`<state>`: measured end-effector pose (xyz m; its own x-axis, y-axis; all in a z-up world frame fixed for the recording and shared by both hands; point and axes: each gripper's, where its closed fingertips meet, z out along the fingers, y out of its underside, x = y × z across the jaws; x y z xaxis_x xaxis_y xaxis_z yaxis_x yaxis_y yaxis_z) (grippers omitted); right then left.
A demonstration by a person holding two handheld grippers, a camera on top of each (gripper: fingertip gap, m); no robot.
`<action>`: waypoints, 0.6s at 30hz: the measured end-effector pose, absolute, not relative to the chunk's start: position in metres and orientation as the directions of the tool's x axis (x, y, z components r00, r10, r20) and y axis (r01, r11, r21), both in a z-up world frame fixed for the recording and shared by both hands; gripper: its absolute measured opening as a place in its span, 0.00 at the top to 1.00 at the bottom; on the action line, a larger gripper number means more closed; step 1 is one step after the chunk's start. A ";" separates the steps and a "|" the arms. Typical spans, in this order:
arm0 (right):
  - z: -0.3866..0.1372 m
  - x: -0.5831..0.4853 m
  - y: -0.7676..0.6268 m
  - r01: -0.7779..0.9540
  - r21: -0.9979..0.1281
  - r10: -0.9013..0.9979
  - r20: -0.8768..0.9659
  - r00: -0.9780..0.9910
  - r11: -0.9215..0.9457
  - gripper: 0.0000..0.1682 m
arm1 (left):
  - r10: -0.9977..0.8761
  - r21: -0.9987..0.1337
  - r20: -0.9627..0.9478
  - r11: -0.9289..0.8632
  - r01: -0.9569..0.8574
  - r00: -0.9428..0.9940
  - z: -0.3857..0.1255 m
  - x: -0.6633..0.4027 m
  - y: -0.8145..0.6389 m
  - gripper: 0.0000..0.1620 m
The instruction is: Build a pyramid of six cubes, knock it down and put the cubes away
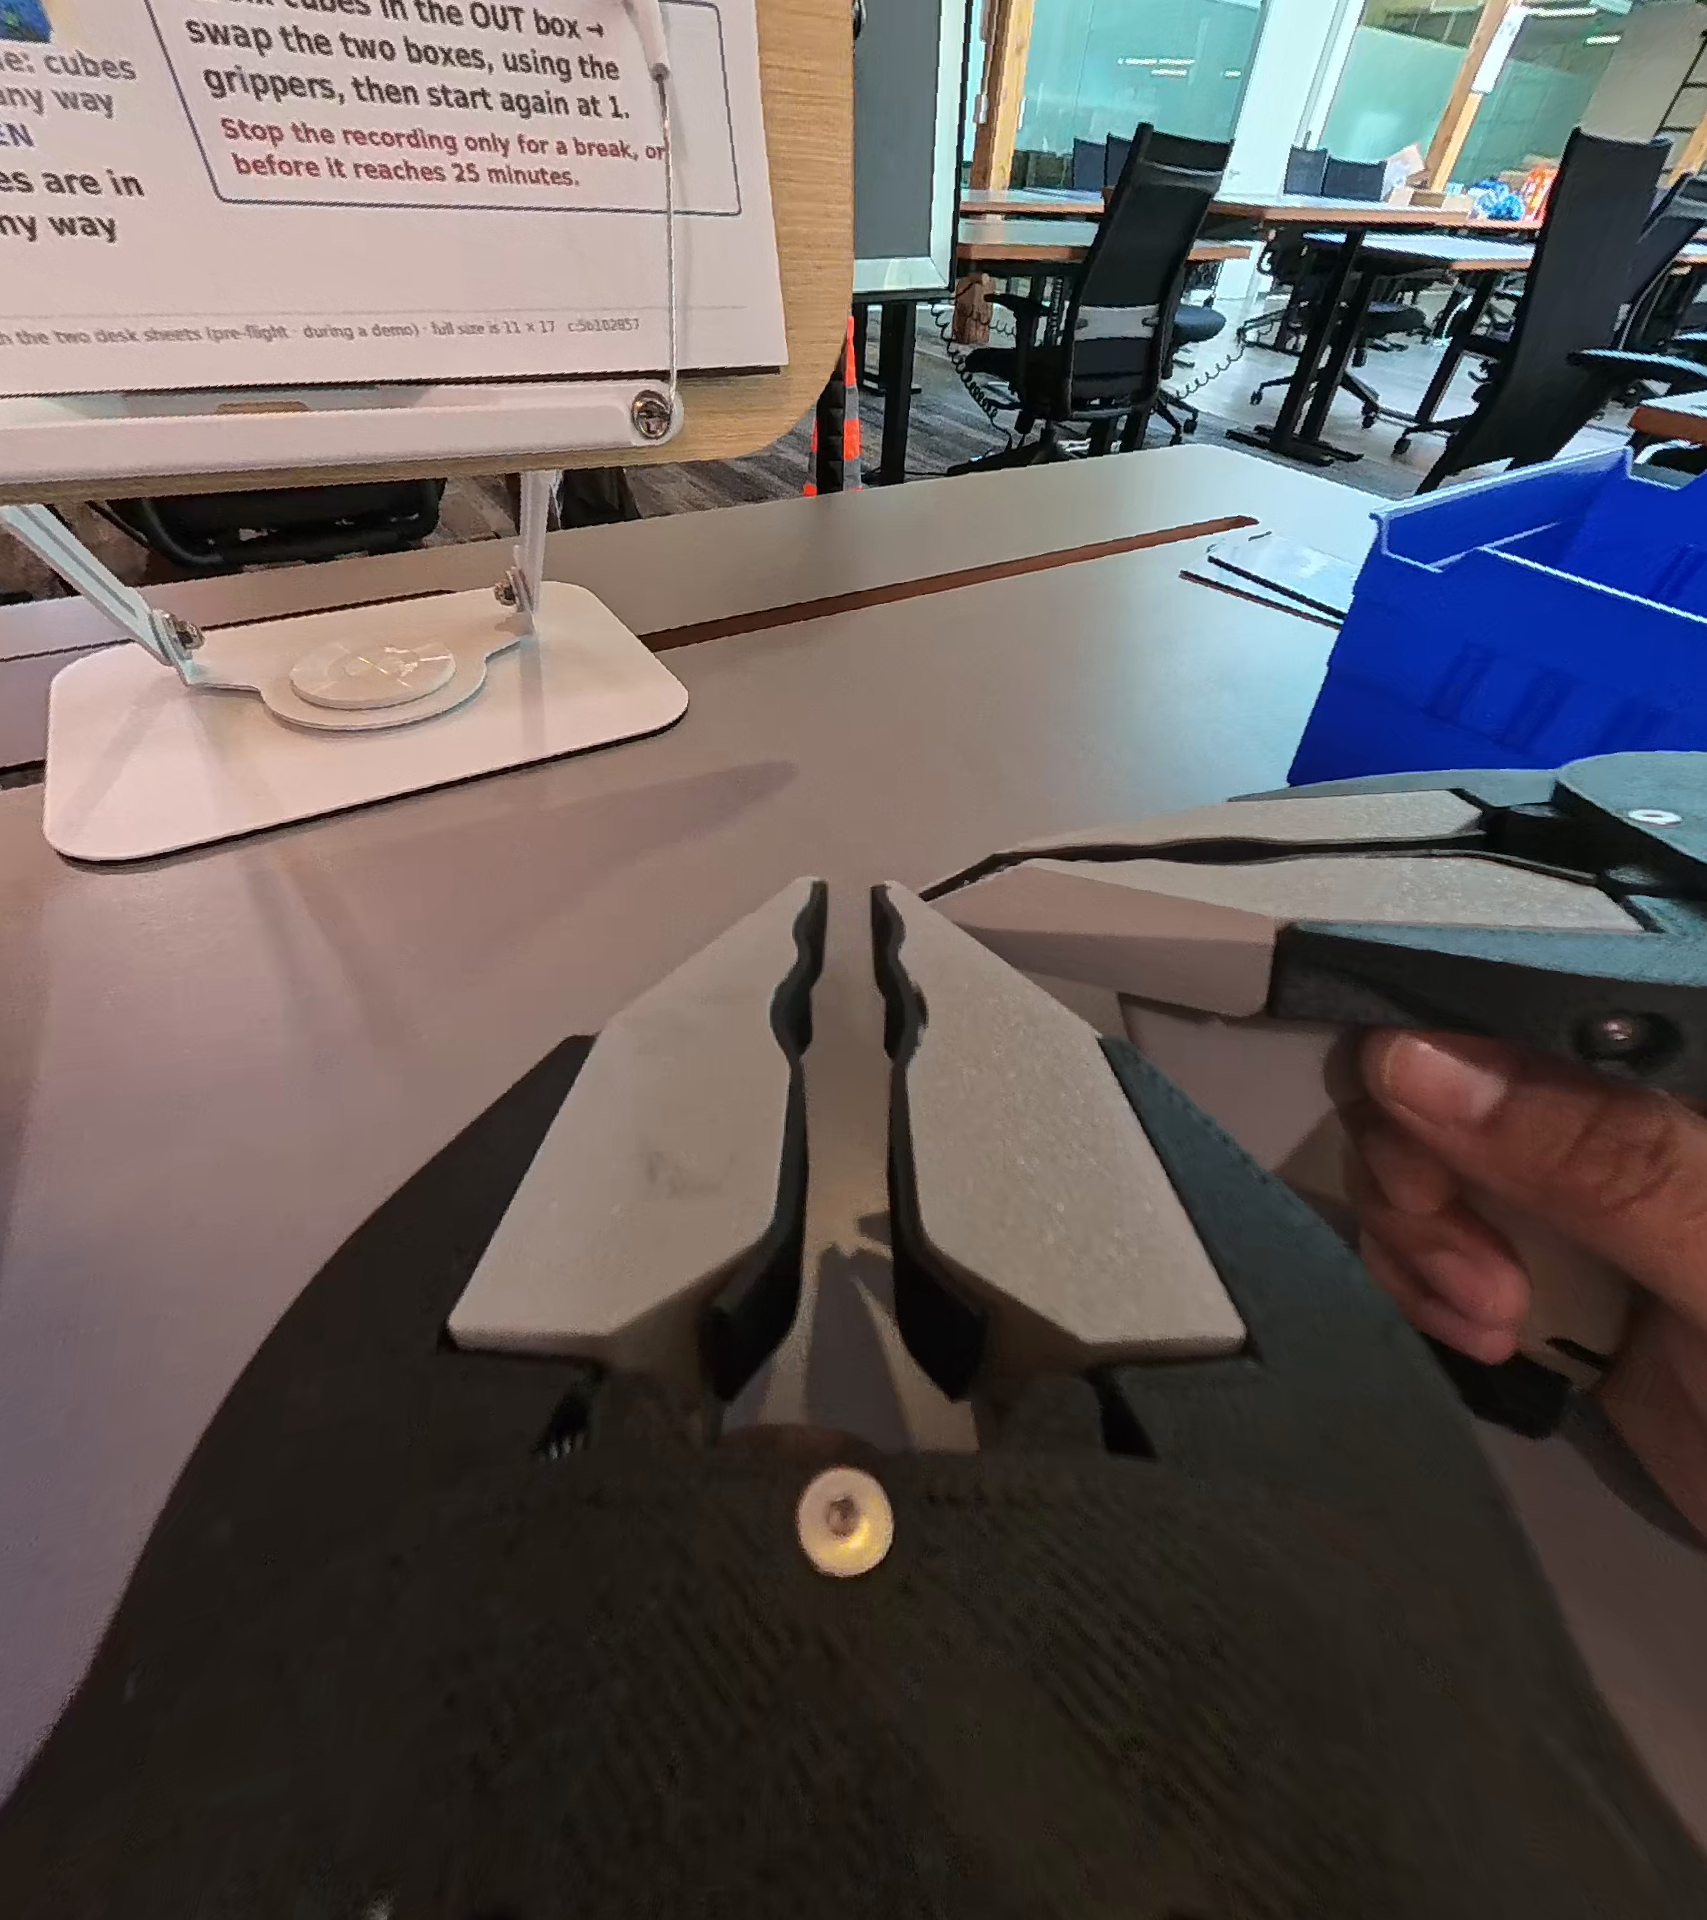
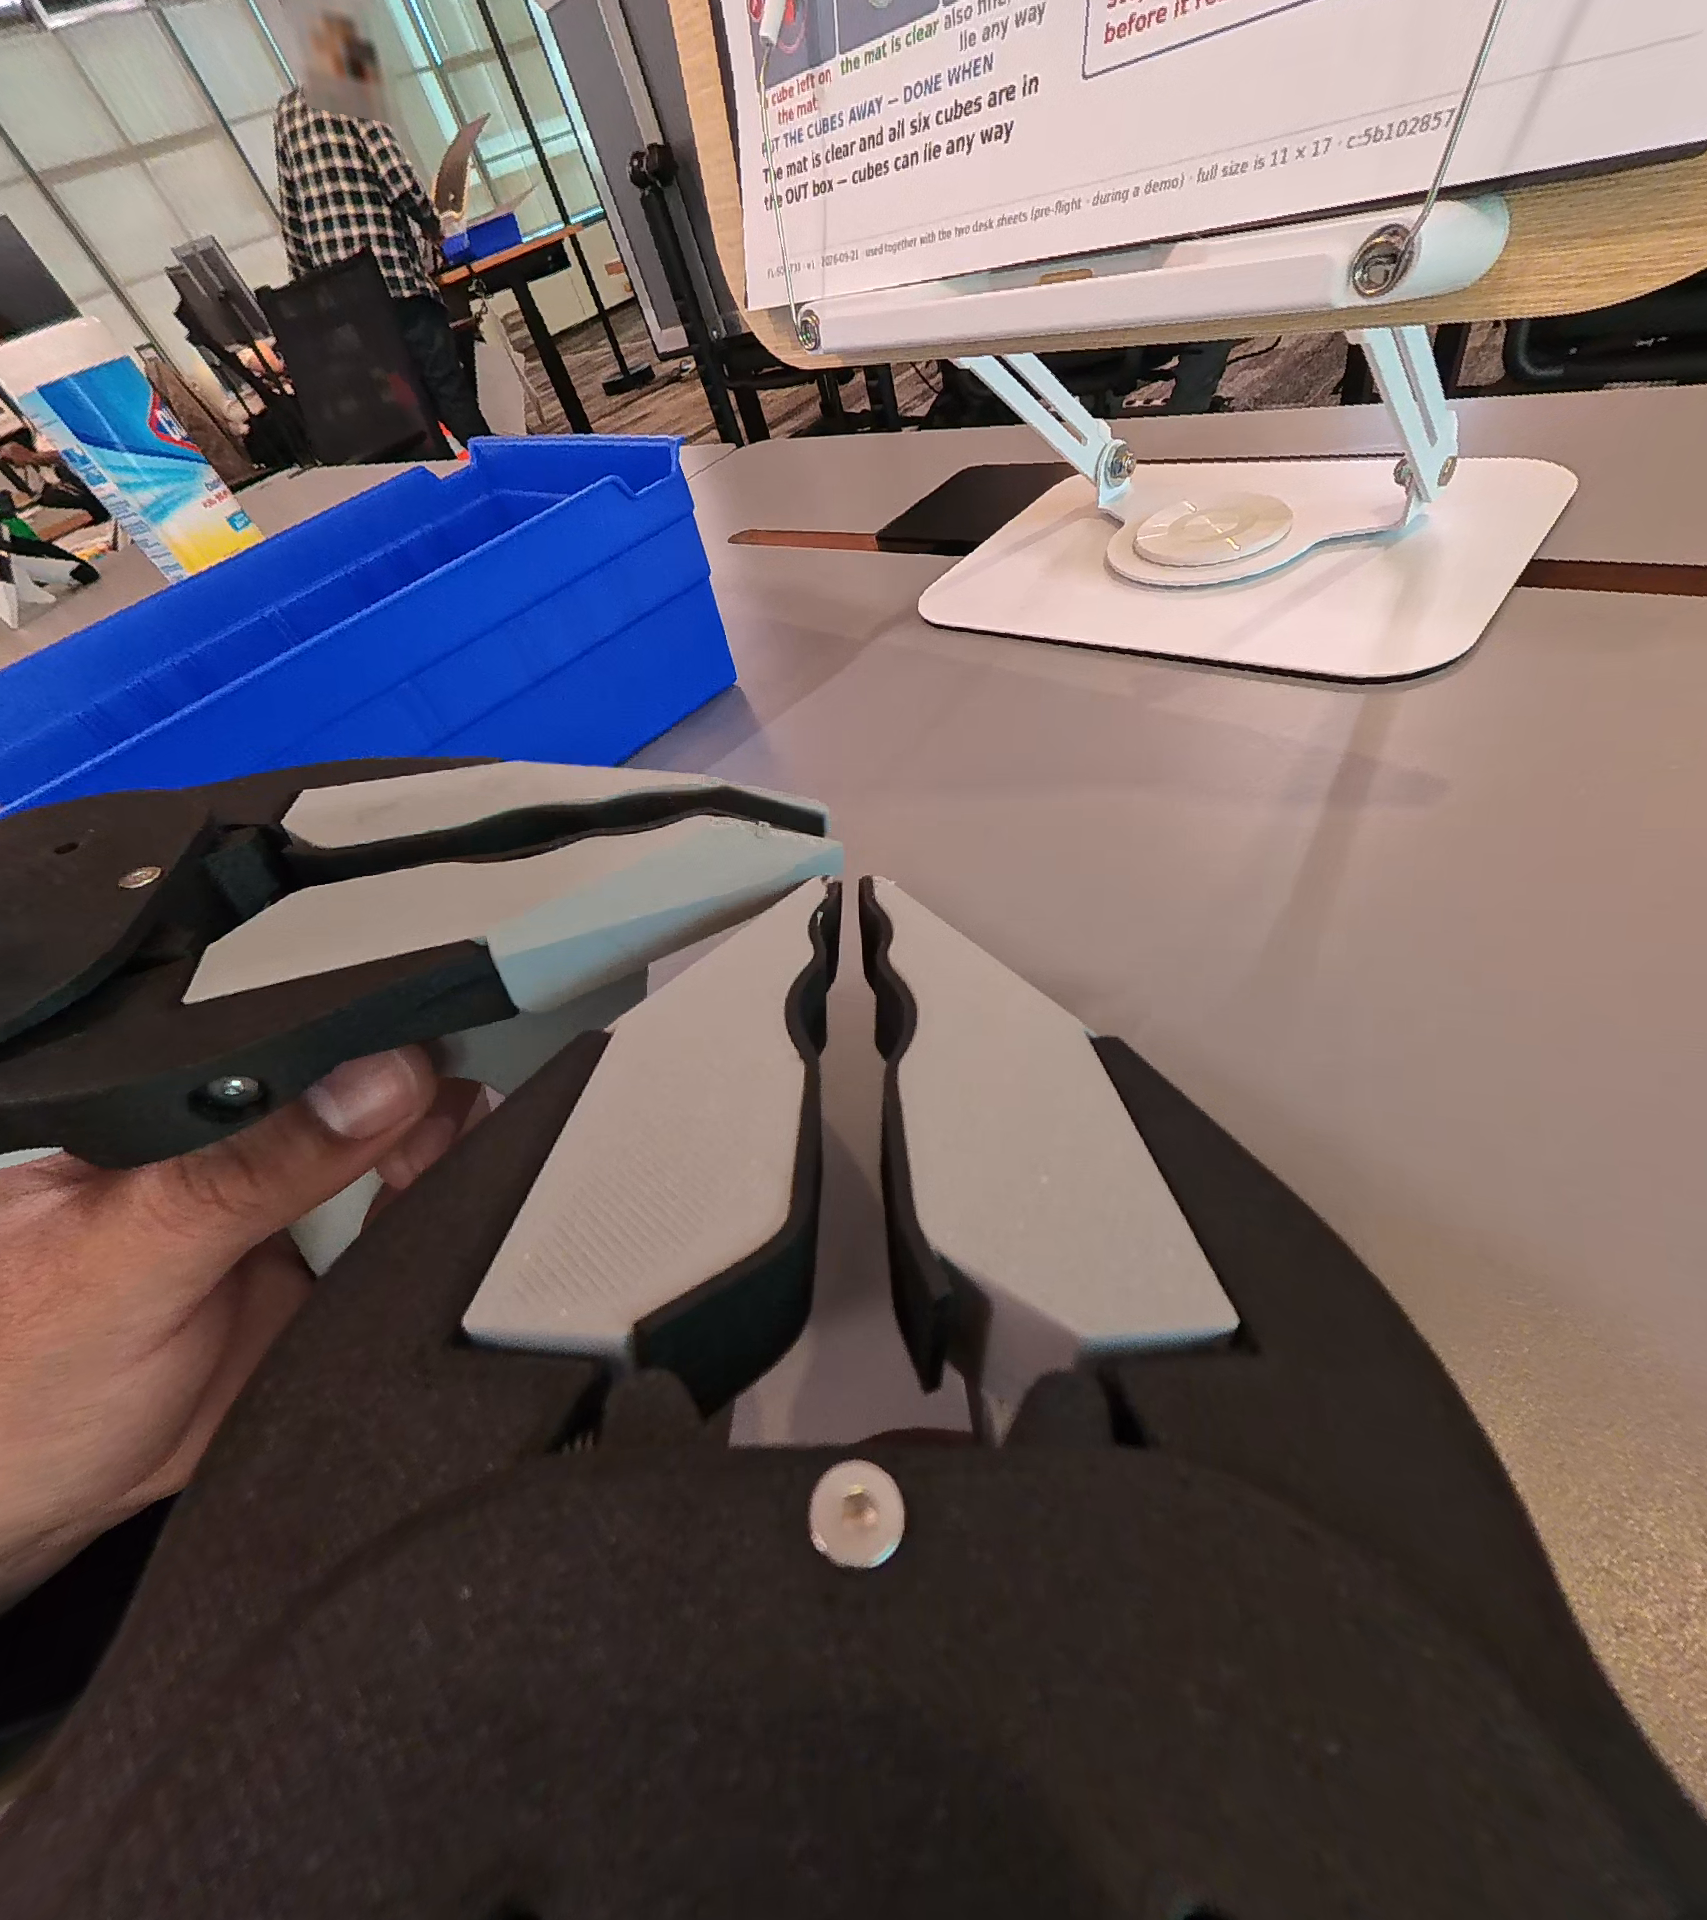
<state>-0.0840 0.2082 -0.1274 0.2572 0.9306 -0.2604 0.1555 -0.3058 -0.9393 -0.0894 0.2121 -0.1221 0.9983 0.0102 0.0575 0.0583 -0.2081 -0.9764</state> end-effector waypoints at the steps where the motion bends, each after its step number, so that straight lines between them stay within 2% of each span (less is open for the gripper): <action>1: -0.127 -0.084 0.208 0.155 -0.939 0.930 -0.261 0.258 -0.306 0.99 | 0.012 -0.977 0.062 -0.204 0.064 0.998 -0.121 -0.090 0.212 0.95; 11: -0.127 -0.084 0.208 0.152 -0.941 0.932 -0.258 0.255 -0.302 0.97 | 0.044 -0.983 0.068 -0.168 0.074 0.997 -0.116 -0.097 0.209 0.82; 18: -0.125 -0.085 0.205 0.147 -0.942 0.935 -0.263 0.240 -0.302 0.93 | 0.088 -0.991 0.056 -0.115 0.065 0.995 -0.104 -0.105 0.202 0.64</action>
